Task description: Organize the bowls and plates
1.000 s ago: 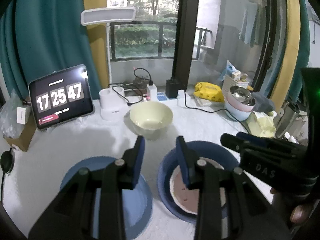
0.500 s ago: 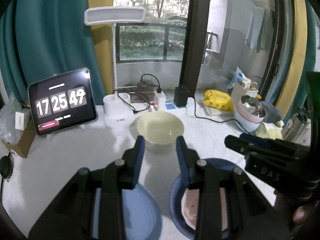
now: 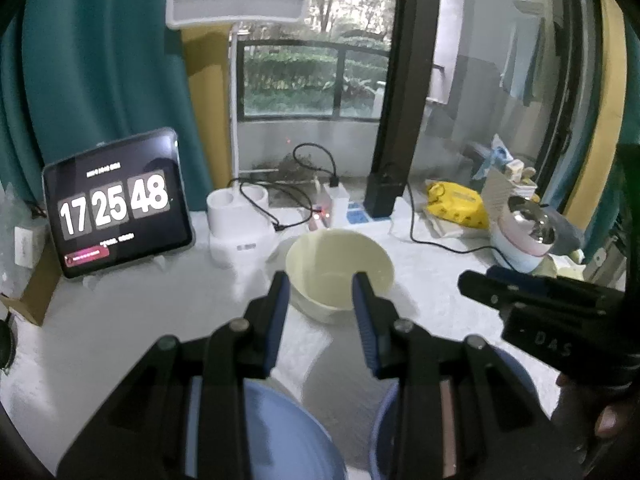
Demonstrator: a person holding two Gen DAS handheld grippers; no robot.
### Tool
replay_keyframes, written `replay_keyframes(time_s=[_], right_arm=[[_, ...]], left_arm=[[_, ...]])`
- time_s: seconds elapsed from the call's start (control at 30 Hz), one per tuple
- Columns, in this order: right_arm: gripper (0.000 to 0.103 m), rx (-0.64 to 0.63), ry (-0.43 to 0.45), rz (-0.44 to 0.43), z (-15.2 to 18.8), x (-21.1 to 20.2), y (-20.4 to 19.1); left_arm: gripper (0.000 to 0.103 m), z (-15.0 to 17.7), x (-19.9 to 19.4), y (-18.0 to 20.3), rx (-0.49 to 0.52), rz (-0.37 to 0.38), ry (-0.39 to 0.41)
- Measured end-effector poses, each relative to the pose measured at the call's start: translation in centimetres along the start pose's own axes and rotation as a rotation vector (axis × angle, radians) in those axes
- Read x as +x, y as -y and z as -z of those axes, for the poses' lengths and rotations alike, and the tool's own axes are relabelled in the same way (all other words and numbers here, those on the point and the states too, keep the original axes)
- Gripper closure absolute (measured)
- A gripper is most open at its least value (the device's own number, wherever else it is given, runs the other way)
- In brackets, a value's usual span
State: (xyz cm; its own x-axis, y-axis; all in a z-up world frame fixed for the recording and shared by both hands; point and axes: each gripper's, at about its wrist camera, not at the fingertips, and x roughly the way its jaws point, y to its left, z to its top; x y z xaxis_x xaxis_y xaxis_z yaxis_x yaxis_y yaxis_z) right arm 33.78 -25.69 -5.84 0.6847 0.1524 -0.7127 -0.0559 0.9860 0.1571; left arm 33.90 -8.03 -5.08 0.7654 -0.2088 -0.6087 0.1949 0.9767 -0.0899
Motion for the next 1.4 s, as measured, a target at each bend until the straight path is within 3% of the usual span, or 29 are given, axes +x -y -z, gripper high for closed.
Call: replay_keyframes(time_s=[0.57, 0.7, 0.9, 1.13, 1.4], right_arm=[[0.067, 0.007, -0.063, -0.026, -2.4, 6.3, -0.1], [0.067, 0.058, -0.127, -0.084, -2.5, 8.6, 0.4], [0.067, 0.103, -0.187, -0.089, -2.4, 11.3, 1.0], [0.068, 0.132, -0.242, -0.100, -2.2, 13.2, 1.5], [0.074, 0.098, -0.246, -0.109, -2.1, 13.7, 0.6]], left_arm=[[0.069, -0.5, 6.8, -1.2, -0.043, -0.017, -0.108], [0.069, -0.5, 8.0, -0.9, -0.034, -0.030, -0.129], [0.069, -0.3, 10.5, -1.0, -0.038, -0.056, -0.190], [0.069, 0.3, 12.5, -1.5, -0.058, -0.056, -0.237], [0.069, 0.6, 13.1, -1.5, -0.053, -0.043, -0.242]])
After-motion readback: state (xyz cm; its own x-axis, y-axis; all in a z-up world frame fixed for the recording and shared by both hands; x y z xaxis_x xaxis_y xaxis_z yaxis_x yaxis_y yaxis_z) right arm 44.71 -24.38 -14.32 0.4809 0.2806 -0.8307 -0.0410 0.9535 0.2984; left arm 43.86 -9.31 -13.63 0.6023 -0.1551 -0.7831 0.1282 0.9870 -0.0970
